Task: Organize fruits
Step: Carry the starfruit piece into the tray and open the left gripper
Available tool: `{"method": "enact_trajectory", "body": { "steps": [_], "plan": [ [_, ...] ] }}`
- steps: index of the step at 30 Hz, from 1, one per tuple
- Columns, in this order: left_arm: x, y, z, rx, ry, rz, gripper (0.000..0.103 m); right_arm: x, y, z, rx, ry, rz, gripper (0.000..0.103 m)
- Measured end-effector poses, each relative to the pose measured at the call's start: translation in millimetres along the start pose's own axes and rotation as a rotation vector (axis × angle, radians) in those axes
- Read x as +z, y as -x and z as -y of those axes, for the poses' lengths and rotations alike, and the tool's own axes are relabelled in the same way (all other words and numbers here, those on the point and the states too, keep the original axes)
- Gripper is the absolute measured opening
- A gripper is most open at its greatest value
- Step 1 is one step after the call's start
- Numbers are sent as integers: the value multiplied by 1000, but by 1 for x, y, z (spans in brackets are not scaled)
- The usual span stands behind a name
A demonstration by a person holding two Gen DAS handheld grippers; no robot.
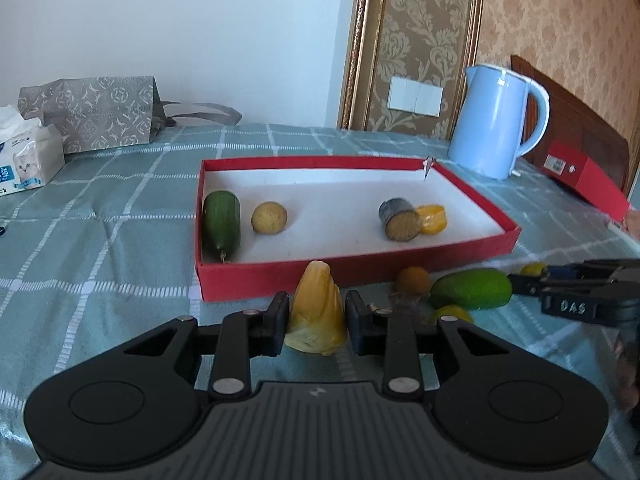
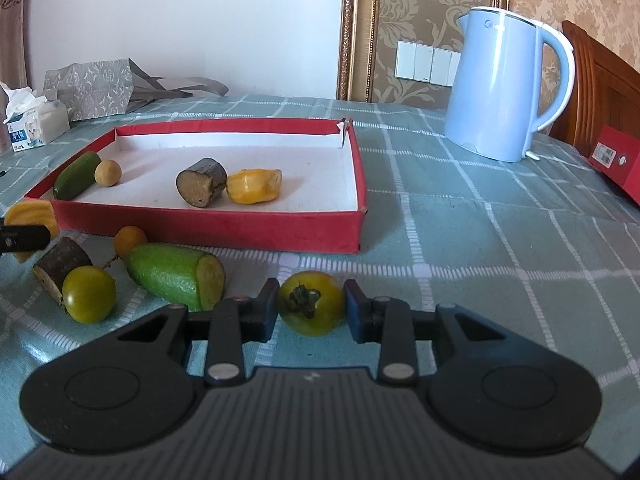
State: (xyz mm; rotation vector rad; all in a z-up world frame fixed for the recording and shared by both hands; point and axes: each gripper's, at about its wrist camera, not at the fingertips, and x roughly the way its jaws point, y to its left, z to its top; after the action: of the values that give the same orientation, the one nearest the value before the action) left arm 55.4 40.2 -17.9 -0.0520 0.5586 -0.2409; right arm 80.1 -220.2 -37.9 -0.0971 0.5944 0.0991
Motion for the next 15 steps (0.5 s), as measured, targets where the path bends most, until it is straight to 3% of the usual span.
{"method": "enact_trajectory", "body": {
  "steps": [8, 15],
  "plan": [
    [32, -13, 8, -12, -22, 21, 29, 0, -1, 0, 2, 1, -3, 32],
    [65, -72, 15, 15, -25, -43, 29, -1, -1, 0, 5, -3, -3, 32]
  ]
}}
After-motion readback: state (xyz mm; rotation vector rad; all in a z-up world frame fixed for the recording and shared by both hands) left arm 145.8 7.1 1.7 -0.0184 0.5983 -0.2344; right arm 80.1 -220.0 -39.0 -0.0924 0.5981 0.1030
